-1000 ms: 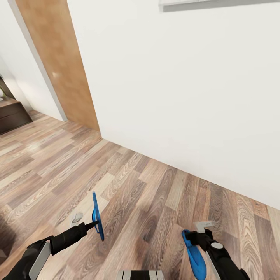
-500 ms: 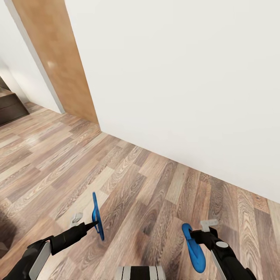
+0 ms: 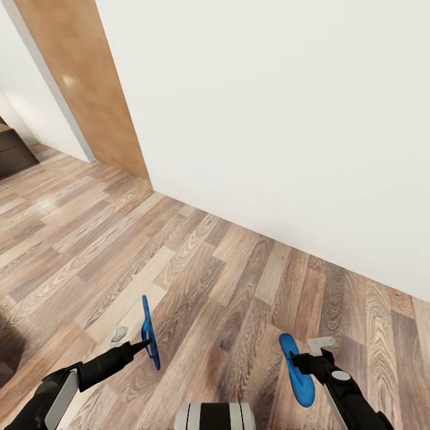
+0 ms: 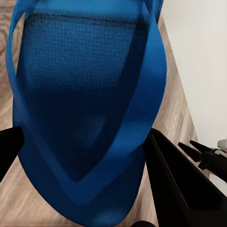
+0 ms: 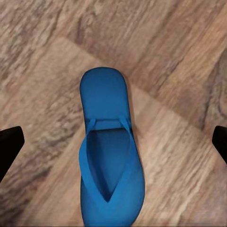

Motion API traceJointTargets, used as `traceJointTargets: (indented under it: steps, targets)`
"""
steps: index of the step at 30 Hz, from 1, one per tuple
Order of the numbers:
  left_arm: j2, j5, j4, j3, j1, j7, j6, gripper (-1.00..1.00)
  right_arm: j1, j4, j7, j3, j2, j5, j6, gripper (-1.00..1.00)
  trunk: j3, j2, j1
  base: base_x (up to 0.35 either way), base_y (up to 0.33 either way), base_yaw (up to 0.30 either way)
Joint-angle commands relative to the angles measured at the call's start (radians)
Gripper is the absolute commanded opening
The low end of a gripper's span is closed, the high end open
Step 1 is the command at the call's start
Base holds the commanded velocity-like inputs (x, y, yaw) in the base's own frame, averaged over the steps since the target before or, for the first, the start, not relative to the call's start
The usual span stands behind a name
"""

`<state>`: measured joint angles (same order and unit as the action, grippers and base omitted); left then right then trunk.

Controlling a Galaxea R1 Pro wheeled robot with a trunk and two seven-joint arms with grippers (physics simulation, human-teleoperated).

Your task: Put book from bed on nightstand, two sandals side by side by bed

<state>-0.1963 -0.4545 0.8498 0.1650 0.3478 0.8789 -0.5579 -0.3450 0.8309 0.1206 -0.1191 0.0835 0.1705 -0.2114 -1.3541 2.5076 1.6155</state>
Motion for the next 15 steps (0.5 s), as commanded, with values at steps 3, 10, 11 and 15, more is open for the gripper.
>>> traceJointTargets:
  steps: [3,10,11,15]
  targets:
    - [0.000,-0.006,0.000,0.001,0.000,0.002,-0.007,-1.00,0.000,0.002,0.008,-0.004,-0.001,0.011,-0.005,1.00,-0.012,0.001,0.001,0.000,0.000,0.000]
    - [0.000,-0.006,0.000,0.001,0.000,0.002,-0.007,-1.00,0.000,0.002,0.008,-0.003,-0.002,0.011,-0.005,1.00,-0.039,0.003,0.004,0.000,0.000,0.000]
    - [0.000,-0.006,0.000,0.001,0.000,0.002,-0.007,-1.00,0.000,0.002,0.008,-0.003,-0.002,0.011,-0.005,1.00,-0.043,0.003,0.005,0.000,0.000,0.000]
    - [0.000,-0.006,0.000,0.001,0.000,0.002,-0.007,-1.00,0.000,0.002,0.008,-0.003,-0.002,0.011,-0.005,1.00,-0.059,0.004,0.007,0.000,0.000,0.000]
